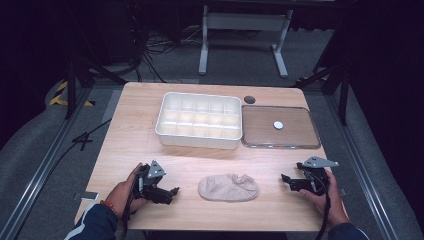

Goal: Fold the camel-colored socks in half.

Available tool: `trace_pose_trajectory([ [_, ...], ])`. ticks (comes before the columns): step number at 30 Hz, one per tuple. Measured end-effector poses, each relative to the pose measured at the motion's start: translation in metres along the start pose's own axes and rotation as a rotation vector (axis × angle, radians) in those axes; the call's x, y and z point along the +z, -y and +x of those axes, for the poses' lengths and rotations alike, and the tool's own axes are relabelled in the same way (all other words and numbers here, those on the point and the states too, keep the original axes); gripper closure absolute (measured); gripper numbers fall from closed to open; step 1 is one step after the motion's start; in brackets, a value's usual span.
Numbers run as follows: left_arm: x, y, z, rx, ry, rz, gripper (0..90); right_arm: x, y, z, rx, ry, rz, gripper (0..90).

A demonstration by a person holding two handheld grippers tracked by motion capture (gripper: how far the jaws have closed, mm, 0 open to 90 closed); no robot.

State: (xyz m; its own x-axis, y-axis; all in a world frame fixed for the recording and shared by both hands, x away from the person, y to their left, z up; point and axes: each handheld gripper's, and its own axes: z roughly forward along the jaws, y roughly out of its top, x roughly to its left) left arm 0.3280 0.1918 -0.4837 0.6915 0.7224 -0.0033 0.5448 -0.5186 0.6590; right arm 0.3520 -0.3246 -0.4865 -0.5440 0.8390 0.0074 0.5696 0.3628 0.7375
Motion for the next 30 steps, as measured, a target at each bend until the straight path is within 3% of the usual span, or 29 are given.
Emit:
trace_pose_trajectory([
  [10, -0.001, 0.001, 0.004, 0.014, 0.022, 0.0, 0.1, 0.002, -0.001, -0.002, 0.005, 0.009, 0.002, 15.9],
  [17, 0.0, 0.001, 0.011, 0.048, 0.057, -0.002, 0.0, 0.002, -0.001, -0.001, 0.014, 0.017, 0.001, 16.2],
  [21, 0.0, 0.001, 0.011, 0.049, 0.057, -0.003, 0.0, 0.0, -0.001, -0.001, -0.004, -0.008, 0.003, 18.4],
  [24, -0.001, 0.002, 0.011, 0.052, 0.06, -0.004, 0.2, 0.0, 0.0, -0.001, -0.019, -0.017, -0.002, 21.6],
  [25, -0.001, 0.001, 0.013, 0.069, 0.057, -0.001, 0.2, -0.001, 0.0, -0.001, -0.022, -0.017, -0.002, 24.0],
  [30, -0.001, 0.002, 0.013, 0.073, 0.067, -0.001, 0.0, -0.005, -0.002, 0.002, -0.038, -0.01, -0.006, 38.5],
])
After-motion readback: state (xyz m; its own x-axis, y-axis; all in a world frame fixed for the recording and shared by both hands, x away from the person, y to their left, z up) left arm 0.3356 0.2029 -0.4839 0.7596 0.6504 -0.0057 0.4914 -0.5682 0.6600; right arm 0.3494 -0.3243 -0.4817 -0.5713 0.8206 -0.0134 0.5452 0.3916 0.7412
